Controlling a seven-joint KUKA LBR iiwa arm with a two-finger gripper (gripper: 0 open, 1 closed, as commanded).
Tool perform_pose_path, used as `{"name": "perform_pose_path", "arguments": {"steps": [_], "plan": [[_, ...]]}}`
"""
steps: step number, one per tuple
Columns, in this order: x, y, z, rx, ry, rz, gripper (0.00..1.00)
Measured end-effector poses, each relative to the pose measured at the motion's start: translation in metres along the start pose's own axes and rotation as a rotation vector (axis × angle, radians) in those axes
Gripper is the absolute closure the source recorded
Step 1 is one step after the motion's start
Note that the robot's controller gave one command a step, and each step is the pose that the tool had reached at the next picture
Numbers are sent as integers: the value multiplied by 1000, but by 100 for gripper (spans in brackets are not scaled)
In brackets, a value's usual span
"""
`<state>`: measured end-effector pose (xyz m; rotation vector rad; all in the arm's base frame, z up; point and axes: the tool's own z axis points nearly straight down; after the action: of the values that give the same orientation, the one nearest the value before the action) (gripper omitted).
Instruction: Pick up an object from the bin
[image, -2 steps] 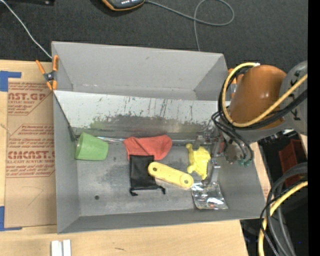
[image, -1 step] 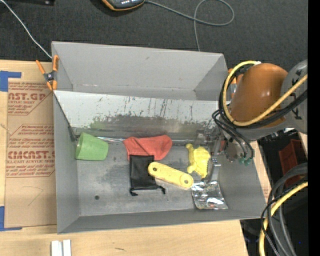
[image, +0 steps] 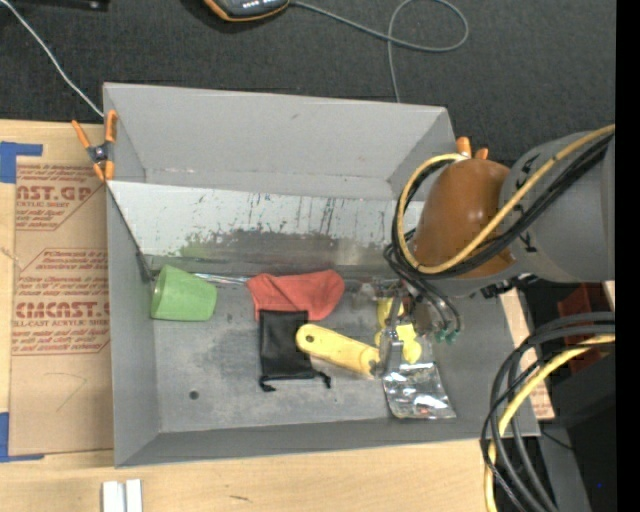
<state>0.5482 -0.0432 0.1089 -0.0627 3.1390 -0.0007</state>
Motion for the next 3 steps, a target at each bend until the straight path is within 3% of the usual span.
{"name": "perform_pose_path", "arguments": {"steps": [1, 2, 3], "plan": [[5, 15, 16, -2, 4, 40, 0], [19, 7, 36, 0, 0, -105, 0], [17, 35, 39, -2, 2, -149, 100]]}}
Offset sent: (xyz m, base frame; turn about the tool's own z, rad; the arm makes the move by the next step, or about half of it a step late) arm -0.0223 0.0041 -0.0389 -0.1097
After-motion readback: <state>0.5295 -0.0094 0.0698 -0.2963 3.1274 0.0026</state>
